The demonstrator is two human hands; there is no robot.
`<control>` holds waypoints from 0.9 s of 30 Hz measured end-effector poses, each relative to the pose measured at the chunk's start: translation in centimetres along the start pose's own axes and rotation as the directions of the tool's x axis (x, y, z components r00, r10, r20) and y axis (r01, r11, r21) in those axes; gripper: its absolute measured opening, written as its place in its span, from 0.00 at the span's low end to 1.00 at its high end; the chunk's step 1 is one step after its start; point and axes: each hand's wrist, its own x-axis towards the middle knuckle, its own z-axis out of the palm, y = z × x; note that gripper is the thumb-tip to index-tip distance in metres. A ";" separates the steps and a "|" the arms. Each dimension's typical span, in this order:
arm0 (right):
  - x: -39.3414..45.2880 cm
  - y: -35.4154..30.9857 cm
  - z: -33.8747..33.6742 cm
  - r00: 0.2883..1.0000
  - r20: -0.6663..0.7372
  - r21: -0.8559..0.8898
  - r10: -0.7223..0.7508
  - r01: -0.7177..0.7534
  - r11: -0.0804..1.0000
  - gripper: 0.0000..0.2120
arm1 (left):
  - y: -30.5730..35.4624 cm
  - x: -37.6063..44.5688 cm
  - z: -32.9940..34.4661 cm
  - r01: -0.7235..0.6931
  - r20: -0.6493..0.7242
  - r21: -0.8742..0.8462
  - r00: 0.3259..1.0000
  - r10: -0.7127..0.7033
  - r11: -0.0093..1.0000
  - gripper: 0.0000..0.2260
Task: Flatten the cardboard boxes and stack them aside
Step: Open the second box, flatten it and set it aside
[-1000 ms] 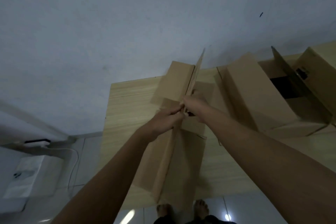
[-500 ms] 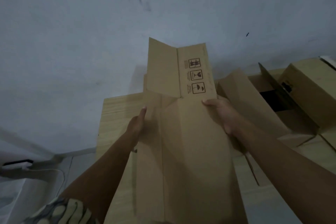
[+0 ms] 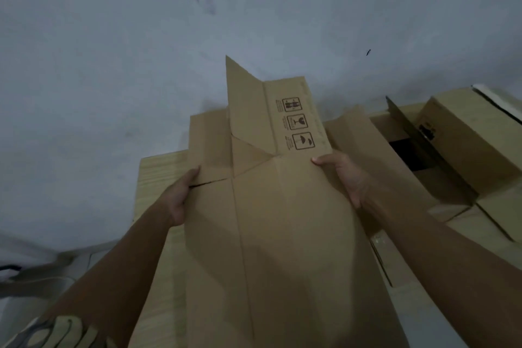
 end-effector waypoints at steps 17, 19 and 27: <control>8.3 10.1 5.1 0.956 -0.294 -0.604 0.022 -0.204 0.770 0.28 | -3.9 3.0 -4.7 -0.139 -0.427 0.557 0.797 0.426 0.819 0.19; 8.5 10.9 5.4 0.947 -0.315 -0.580 0.067 -0.248 0.776 0.34 | -5.0 4.0 -4.8 -0.101 -0.434 0.577 0.803 0.409 0.810 0.20; 11.1 12.7 6.3 0.834 -0.536 -0.543 0.133 -0.461 0.701 0.41 | -8.5 7.1 -4.2 0.144 -0.530 0.693 0.766 0.364 0.706 0.27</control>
